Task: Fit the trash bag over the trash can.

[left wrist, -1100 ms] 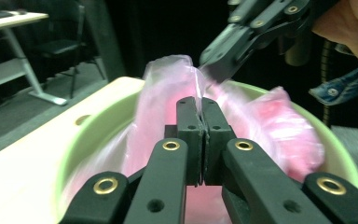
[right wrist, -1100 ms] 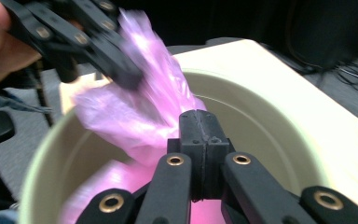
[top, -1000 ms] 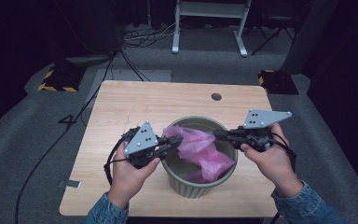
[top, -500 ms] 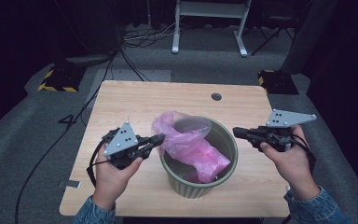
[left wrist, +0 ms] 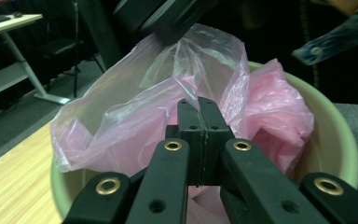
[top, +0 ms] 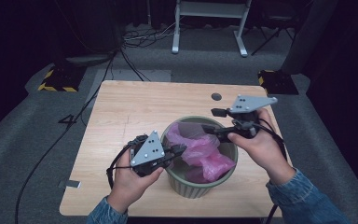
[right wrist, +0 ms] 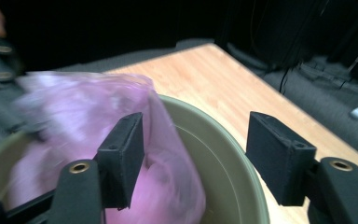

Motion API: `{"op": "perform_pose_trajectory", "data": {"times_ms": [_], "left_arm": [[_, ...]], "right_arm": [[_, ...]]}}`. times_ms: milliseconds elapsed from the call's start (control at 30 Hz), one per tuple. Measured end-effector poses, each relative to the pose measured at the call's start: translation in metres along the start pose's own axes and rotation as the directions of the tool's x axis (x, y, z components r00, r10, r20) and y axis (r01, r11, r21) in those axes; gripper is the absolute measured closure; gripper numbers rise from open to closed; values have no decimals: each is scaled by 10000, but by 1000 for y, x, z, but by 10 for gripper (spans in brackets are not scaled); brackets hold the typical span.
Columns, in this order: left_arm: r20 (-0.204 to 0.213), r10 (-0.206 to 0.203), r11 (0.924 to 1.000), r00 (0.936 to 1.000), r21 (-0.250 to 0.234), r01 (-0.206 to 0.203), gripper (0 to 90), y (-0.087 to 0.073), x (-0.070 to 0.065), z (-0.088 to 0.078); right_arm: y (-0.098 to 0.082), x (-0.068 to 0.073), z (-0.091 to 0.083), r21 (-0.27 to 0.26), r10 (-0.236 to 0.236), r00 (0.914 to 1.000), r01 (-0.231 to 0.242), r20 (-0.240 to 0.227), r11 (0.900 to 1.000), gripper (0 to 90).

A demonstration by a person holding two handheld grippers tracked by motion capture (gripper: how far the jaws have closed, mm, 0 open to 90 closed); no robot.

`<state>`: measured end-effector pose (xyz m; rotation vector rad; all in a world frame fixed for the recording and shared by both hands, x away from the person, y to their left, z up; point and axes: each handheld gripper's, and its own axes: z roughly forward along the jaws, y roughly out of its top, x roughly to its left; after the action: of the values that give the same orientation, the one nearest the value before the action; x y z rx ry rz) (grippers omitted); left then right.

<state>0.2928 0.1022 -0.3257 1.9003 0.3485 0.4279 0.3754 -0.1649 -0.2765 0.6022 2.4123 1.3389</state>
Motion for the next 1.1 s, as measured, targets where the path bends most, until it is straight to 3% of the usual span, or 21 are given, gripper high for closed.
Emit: {"op": "perform_pose_trajectory", "data": {"times_ms": [67,167,267,333,367,533,633,767,867,1000,1033,1100], "left_arm": [[52,59,10000,10000,-17,-58,898,1,-1,1],[50,39,10000,10000,-35,-39,898,0,0,-2],[-96,-151,9997,9998,-190,149,898,-3,2,-7],[-264,-329,9993,9991,-207,324,898,-7,5,-11],[-335,-394,9990,9987,-223,387,898,-8,6,-13],[-726,-668,9970,9951,-432,638,899,-11,12,-25],[-703,-790,9954,9944,-602,748,900,-10,13,-29],[-769,-634,9965,9950,-591,589,900,-7,10,-28],[-724,-600,9959,9956,-714,549,900,-4,9,-31],[-772,-491,9953,9958,-872,423,900,0,7,-35],[-865,-379,9951,9955,-946,297,900,5,6,-38],[-1009,-243,9941,9946,-1076,134,900,11,5,-43]], "right_arm": [[1,-4,17,539,68,9999,-61,-132,9985,378],[-1,-7,31,1236,166,9975,-79,-692,9923,608],[-3,-6,30,1604,55,9967,76,-807,9870,811],[-5,-8,22,1517,139,9972,-27,-732,9884,870],[-6,-10,16,1422,105,9988,-37,-469,9898,881],[-16,-20,-9,1012,432,9988,-456,250,9938,896],[-26,-26,-22,914,728,9963,-768,464,9928,890],[-36,-25,-33,920,916,9934,-977,690,9909,860],[-38,-24,-42,875,872,9891,-979,1189,9913,803],[-37,-24,-51,678,937,9835,-1052,1549,9921,757],[-34,-20,-57,451,927,9785,-1027,1840,9937,741],[-31,-18,-62,249,941,9768,-1007,1923,9946,728]]}}
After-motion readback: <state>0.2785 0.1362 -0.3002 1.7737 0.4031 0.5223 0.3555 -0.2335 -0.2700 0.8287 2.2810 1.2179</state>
